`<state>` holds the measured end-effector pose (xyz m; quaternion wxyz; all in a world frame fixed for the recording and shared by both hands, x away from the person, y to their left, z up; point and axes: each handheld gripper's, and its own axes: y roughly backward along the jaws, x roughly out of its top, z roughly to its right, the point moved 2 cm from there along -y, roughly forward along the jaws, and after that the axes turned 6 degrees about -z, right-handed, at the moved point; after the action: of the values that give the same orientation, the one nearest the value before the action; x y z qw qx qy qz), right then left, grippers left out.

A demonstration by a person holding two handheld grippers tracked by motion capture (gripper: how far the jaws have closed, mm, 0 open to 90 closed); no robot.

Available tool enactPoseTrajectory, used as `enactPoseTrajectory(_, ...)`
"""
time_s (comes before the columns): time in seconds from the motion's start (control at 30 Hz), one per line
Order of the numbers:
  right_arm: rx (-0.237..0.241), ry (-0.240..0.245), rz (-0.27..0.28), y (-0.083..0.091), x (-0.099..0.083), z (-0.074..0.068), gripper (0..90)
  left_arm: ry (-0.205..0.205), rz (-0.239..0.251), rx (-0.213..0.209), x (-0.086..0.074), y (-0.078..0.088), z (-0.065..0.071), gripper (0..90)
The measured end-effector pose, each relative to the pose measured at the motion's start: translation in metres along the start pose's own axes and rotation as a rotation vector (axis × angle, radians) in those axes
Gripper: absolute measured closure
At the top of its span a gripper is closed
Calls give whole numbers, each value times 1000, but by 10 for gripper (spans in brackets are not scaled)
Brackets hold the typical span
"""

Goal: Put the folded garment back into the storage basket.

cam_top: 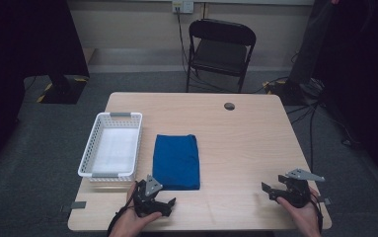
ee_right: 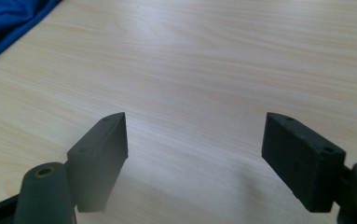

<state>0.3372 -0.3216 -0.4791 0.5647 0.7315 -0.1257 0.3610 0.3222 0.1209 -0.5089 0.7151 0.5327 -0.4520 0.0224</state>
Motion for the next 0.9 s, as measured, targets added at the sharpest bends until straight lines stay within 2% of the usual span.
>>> enactPoseTrajectory(0.23,-63,-15,-34,-8,-12,17,215,3,-41,3,2,2,-1,0)
enactPoseTrajectory(0.4,-79,-18,-40,-10,-16,21,209,-1,-60,-2,3,3,-2,0)
enactPoseTrajectory(0.47,-112,7,-32,-12,-18,20,208,-3,-71,-4,3,4,-2,1)
enactPoseTrajectory(0.53,-119,16,-33,-13,-17,19,206,-15,-76,-11,3,5,-3,2)
enactPoseTrajectory(0.63,-122,13,-33,-13,-17,19,205,-18,-70,-13,4,6,-3,35)
enactPoseTrajectory(0.73,-124,10,-33,-13,-17,18,205,-17,-55,-14,5,9,-3,185)
enactPoseTrajectory(0.8,-125,10,-33,-14,-17,18,205,-28,-58,-13,5,10,-4,151)
enactPoseTrajectory(0.9,-125,9,-33,-14,-17,18,205,-35,-26,-16,7,15,-3,161)
